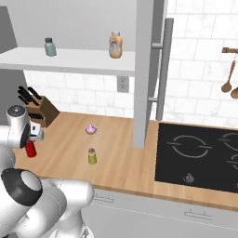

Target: Put the shaker and condiment bottle from the counter next to their counterparts in the cabinet.

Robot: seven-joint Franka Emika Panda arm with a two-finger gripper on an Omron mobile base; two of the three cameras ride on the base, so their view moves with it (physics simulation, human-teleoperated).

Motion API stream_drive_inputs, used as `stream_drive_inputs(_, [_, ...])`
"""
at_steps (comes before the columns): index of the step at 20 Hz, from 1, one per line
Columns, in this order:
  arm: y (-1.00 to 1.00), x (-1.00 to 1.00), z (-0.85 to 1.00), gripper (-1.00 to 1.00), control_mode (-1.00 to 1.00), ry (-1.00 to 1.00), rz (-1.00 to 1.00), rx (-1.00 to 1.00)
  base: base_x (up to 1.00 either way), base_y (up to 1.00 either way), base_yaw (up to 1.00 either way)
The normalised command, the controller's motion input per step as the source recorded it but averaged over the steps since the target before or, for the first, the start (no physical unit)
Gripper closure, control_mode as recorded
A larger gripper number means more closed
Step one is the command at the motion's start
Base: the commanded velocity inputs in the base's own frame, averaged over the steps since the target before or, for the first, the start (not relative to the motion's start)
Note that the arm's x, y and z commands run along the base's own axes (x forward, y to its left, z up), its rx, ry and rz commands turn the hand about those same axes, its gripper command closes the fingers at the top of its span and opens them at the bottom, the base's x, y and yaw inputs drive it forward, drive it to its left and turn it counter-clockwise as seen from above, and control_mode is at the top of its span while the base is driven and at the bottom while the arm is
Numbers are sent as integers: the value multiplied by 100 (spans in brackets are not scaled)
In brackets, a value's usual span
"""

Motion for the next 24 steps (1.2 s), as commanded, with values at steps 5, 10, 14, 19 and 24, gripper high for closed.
stream_drive_inputs(5, [11,10,-18,-100,-100,4,0,-2,0,0,0])
stream_drive_inputs(10, [1,13,0,-100,-100,0,0,-1,0,0,0])
stream_drive_inputs(14, [4,2,-10,-100,-100,1,0,-2,0,0,0])
stream_drive_inputs(19, [3,4,-14,-100,-100,1,0,-3,0,0,0])
stream_drive_inputs(24, [0,12,-2,-100,-100,1,0,0,0,0,0])
